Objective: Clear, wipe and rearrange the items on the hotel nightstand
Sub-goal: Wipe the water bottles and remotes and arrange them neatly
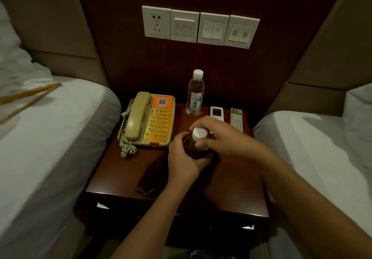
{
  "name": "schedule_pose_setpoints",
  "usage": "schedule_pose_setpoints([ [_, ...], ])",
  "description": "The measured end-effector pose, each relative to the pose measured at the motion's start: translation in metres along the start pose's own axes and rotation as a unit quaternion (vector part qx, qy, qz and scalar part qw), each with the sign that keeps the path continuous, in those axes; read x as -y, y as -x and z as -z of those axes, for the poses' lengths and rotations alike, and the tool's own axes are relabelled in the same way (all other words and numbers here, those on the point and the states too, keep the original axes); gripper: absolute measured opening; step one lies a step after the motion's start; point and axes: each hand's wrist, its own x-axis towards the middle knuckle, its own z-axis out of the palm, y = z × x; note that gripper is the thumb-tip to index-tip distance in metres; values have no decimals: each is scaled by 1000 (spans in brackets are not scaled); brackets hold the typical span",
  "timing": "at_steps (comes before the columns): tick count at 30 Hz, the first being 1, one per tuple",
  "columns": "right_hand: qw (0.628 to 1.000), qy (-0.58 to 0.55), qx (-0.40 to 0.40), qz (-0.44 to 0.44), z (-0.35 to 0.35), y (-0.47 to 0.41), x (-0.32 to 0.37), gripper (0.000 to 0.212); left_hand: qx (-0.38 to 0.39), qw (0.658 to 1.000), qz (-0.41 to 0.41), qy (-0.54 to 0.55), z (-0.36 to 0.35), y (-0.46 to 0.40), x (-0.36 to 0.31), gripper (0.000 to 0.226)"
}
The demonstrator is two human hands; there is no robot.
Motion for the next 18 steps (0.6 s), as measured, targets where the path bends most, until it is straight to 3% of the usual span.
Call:
schedule_pose_setpoints([
  [1,997,-34,63,17,8,-1,-5,47,6,1000,-1,-6,1,-2,0,81],
  [3,993,-51,101,41,15,-3,-10,52,16,1000,-5,-13,4,-5,-1,77],
  [11,995,31,14,91,2,-5,-17,42,24,1000,-14,-13,7,-3,-1,75],
  [15,992,21,-126,12,-24,5,-10,32,26,999,-15,-11,5,-4,-1,73],
  [18,964,90,-243,-62,-49,11,6,35,-6,1000,-12,-5,-1,-3,-1,66],
])
